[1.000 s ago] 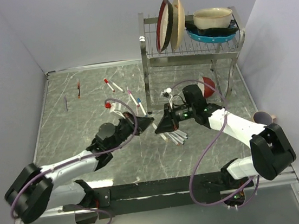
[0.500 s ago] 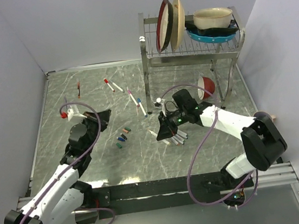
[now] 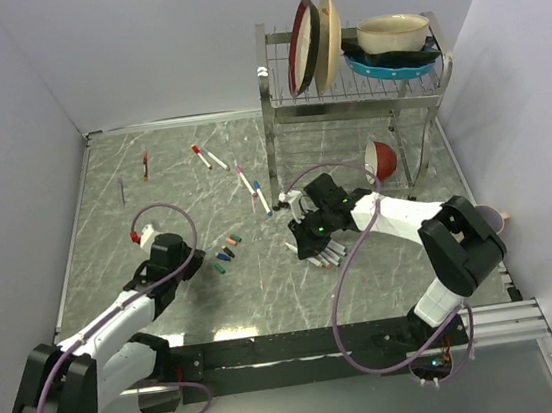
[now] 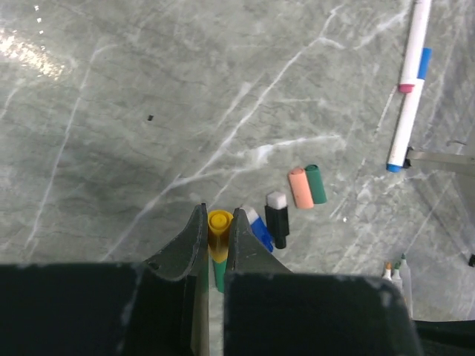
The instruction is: Open the pen caps
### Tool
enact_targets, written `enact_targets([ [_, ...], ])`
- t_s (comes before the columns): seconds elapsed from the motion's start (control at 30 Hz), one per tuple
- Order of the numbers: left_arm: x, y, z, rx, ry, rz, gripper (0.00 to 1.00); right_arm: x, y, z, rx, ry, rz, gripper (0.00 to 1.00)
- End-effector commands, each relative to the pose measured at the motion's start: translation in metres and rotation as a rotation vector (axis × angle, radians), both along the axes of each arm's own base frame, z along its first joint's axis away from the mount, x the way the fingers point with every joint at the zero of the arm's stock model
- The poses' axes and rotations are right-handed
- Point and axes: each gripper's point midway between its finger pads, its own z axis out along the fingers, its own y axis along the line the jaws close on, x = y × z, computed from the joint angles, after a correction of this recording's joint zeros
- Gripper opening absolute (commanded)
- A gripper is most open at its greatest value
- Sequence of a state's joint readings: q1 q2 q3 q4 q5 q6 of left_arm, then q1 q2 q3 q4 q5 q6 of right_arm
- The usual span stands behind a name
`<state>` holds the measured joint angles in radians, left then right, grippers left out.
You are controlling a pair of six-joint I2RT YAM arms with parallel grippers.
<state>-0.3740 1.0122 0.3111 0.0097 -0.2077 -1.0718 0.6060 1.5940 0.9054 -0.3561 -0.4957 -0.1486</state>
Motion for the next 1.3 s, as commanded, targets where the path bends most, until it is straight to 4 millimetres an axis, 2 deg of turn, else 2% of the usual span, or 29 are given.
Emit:
enact_targets([
  [0.0, 0.003, 0.004, -0.002, 0.008, 0.031, 0.036, 0.04, 0.019, 0.003, 0.005, -0.063, -0.089, -0.034, 0.07],
  [0.3, 0.001, -0.002, -0.020, -0.009, 0.109, 0.028, 0.10, 0.023, 0.003, -0.004, -0.166, -0.154, -0.034, 0.15],
  [0.43, 0.001, -0.006, -0.023, -0.008, 0.126, 0.006, 0.12, 0.026, 0.000, -0.005, -0.193, -0.182, -0.037, 0.23],
  [0.53, 0.002, -0.008, -0.022, -0.006, 0.131, -0.007, 0.22, 0.029, -0.002, -0.004, -0.211, -0.206, -0.045, 0.29],
  [0.6, 0.004, -0.009, -0.020, -0.006, 0.126, -0.012, 0.31, 0.031, -0.002, -0.002, -0.213, -0.219, -0.047, 0.31],
  [0.73, 0.005, -0.008, -0.014, 0.006, 0.116, -0.017, 0.45, 0.034, -0.003, 0.004, -0.215, -0.241, -0.052, 0.33],
  [0.77, 0.006, -0.008, -0.009, 0.005, 0.104, -0.018, 0.52, 0.034, -0.003, 0.005, -0.213, -0.246, -0.051, 0.34],
  [0.9, 0.010, -0.003, 0.004, 0.036, 0.077, -0.016, 0.64, 0.038, -0.004, 0.016, -0.201, -0.282, -0.051, 0.34],
  [1.03, 0.020, 0.004, 0.024, 0.093, 0.026, -0.044, 0.82, 0.040, -0.003, 0.037, -0.167, -0.334, -0.010, 0.34],
  [1.1, 0.032, 0.000, 0.042, 0.087, -0.044, -0.085, 0.89, 0.035, -0.002, 0.047, -0.149, -0.327, 0.060, 0.34],
  [1.13, 0.038, 0.005, 0.048, 0.105, -0.067, -0.104, 0.92, 0.032, -0.002, 0.053, -0.131, -0.322, 0.084, 0.34],
  [1.17, 0.045, 0.003, 0.059, 0.093, -0.094, -0.128, 0.95, 0.023, -0.003, 0.057, -0.087, -0.275, 0.122, 0.33],
  [1.2, 0.053, 0.011, 0.066, 0.093, -0.116, -0.120, 0.97, 0.022, -0.004, 0.062, -0.063, -0.277, 0.150, 0.34],
  [1.27, 0.070, 0.014, 0.080, 0.101, -0.145, -0.155, 0.98, 0.018, -0.007, 0.076, 0.000, -0.276, 0.178, 0.34],
])
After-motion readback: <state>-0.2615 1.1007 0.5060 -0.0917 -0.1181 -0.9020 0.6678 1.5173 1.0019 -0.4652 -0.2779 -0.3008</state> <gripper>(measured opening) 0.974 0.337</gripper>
